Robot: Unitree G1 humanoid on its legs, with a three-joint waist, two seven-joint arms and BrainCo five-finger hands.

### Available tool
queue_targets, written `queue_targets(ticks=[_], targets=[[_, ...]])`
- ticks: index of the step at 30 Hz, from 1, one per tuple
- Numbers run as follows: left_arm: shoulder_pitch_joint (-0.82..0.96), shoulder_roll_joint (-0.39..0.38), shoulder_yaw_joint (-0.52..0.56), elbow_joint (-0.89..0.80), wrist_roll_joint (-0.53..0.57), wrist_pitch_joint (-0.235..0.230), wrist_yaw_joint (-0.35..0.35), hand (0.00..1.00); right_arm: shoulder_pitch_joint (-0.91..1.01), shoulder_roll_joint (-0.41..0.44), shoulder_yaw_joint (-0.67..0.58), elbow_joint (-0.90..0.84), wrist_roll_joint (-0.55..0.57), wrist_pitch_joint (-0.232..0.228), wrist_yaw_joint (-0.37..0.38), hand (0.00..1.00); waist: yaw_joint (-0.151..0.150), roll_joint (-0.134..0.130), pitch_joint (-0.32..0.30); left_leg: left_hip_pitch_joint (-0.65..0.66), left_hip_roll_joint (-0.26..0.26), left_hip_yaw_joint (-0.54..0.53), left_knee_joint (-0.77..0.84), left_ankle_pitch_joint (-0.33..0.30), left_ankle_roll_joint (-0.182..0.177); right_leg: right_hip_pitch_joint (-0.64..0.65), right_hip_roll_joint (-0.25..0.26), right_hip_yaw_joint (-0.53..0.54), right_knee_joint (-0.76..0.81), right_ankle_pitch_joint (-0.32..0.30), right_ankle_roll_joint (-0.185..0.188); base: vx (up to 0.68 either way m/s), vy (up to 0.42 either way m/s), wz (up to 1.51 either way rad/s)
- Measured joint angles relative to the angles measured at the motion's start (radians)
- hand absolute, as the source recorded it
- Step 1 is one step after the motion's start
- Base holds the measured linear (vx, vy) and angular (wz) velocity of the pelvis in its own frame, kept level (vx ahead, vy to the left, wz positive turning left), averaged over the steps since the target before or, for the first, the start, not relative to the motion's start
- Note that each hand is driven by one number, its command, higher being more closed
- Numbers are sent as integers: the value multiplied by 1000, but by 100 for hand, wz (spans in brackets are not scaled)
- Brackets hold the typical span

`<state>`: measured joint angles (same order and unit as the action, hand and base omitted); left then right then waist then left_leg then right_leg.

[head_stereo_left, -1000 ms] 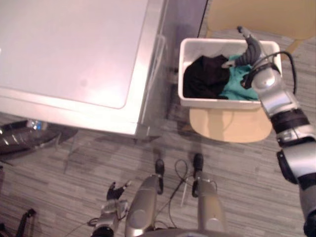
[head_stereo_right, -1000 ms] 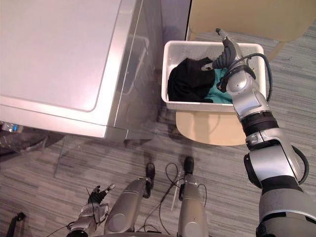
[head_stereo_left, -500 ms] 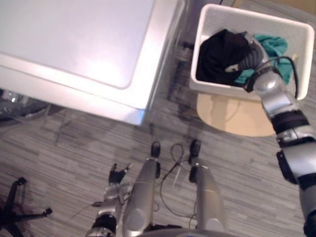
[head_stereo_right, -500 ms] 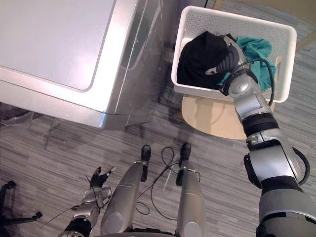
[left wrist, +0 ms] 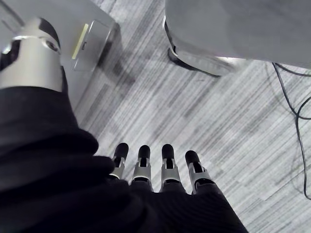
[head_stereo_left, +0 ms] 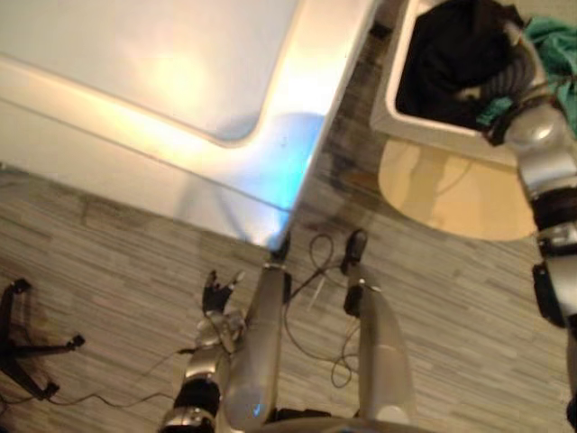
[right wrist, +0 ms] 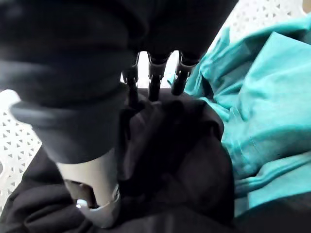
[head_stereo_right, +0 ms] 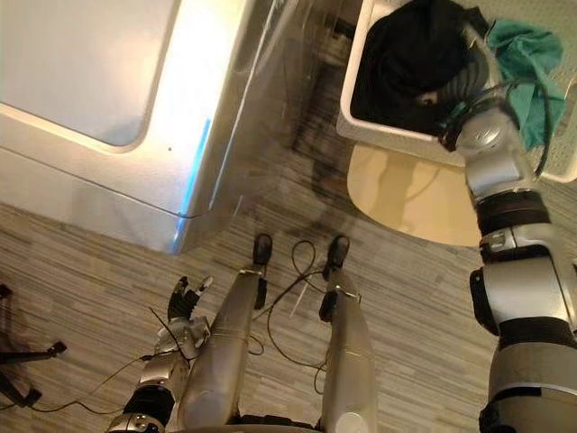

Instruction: Pick up the laundry basket with both hands and put the clothes into the washing machine.

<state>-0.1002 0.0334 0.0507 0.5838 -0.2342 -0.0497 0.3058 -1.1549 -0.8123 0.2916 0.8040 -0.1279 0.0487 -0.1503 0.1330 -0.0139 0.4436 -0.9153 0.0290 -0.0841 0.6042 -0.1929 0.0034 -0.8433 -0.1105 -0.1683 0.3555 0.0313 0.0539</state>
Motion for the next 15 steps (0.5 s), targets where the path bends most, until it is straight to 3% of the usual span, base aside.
queue_targets(ticks=[6, 12, 13, 15], targets=[[0, 1, 10, -86, -36, -23, 5, 0, -64, -115, 3, -11, -1, -17, 2, 0, 18, -13, 7, -146, 1, -21, 77, -10, -11, -127, -11, -37, 76, -16, -23, -35, 21, 2], [7, 3, 48, -80, -44, -14, 23, 0, -78, -198, -9, -52, -46, -32, 20, 0, 28, -20, 13, -266, 5, -24, 146, -9, -13, -246, -67, -107, 197, -47, -14, -41, 9, 13], [7, 4, 49, -80, -51, -14, 24, 0, -77, -206, -12, -53, -52, -34, 20, 100, 28, -20, 13, -280, 6, -29, 152, -7, -17, -259, -69, -113, 209, -55, -11, -18, -23, 22], [7, 5, 49, -81, -58, -13, 24, 0, -78, -213, -16, -53, -54, -36, 20, 100, 32, -20, 13, -290, 9, -33, 140, -1, -26, -266, -73, -128, 208, -55, -10, -7, -26, 15]])
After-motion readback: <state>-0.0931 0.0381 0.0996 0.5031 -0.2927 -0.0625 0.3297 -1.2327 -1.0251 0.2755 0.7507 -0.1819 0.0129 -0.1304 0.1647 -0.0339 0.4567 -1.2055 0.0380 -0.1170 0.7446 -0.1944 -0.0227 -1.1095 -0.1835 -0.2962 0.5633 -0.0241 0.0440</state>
